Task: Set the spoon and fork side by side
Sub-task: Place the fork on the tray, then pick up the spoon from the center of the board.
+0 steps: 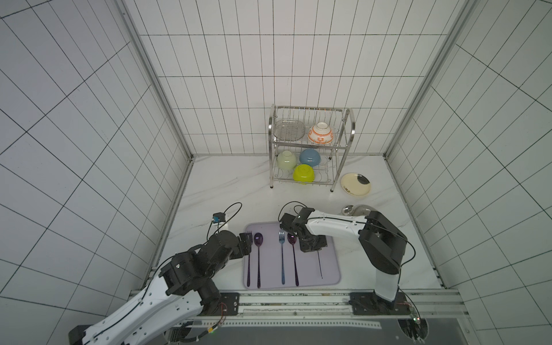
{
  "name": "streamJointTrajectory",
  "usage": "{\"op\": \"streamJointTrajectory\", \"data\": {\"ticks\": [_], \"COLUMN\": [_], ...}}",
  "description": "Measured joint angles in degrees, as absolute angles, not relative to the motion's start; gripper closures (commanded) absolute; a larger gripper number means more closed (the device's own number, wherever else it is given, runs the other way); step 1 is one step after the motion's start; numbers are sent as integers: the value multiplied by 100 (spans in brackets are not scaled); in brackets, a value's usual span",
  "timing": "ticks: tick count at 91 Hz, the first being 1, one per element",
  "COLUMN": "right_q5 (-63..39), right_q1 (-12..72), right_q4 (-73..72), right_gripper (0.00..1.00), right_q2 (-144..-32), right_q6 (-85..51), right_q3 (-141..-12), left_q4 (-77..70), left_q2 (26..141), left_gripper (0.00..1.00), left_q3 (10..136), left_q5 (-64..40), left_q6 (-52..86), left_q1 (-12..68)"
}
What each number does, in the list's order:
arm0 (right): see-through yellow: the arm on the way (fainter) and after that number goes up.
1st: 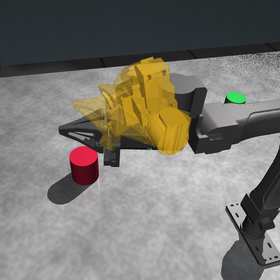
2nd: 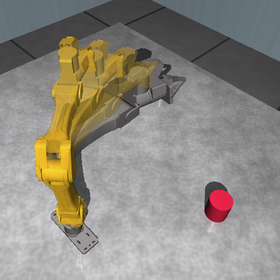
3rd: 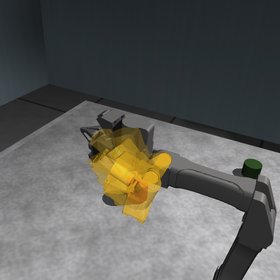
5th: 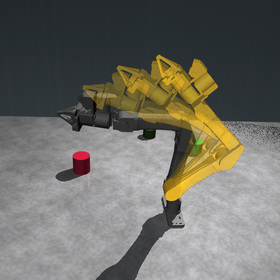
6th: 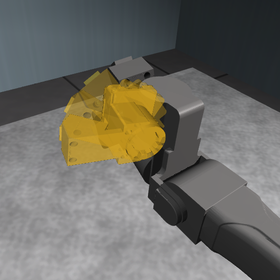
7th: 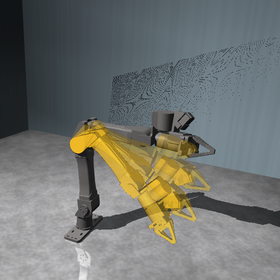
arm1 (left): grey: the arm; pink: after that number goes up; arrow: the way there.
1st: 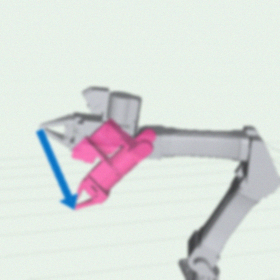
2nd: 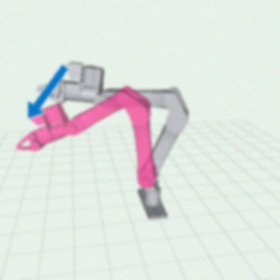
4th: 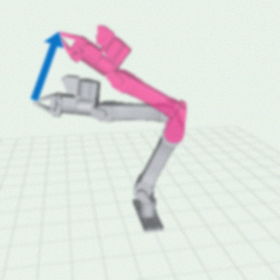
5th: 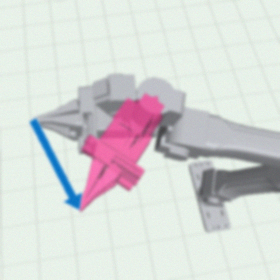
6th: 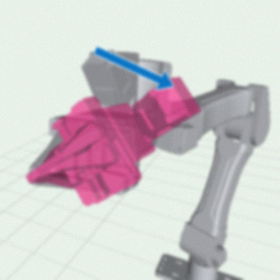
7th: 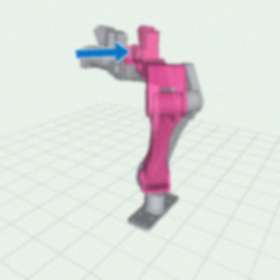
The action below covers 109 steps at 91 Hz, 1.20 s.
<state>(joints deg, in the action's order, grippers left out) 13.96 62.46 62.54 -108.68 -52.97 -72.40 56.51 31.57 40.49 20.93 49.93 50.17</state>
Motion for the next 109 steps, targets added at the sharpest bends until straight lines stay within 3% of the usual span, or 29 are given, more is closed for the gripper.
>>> {"op": "streamJointTrajectory", "data": {"ticks": [49, 83, 97, 109], "right_q5": [1413, 1199, 996, 703], "right_q1": [6313, 6292, 5953, 4974], "right_q4": [6292, 6318, 6302, 6139], "right_gripper": [78, 74, 72, 66], "right_q2": [-10982, -10370, -9609, -8858], "right_q6": [-5299, -5103, -5076, -5054], "right_q3": [-7146, -7258, -7273, -7081], "left_q4": [5642, 5642, 5640, 5636], "left_q2": [3164, 3162, 3164, 3179], "left_gripper": [13, 14, 13, 13], "left_q3": [4049, 4049, 4049, 4049], "left_q5": [2073, 2073, 2073, 2071], "left_q6": [4993, 4991, 4991, 4989], "left_q1": [5019, 5019, 5019, 5019]}}
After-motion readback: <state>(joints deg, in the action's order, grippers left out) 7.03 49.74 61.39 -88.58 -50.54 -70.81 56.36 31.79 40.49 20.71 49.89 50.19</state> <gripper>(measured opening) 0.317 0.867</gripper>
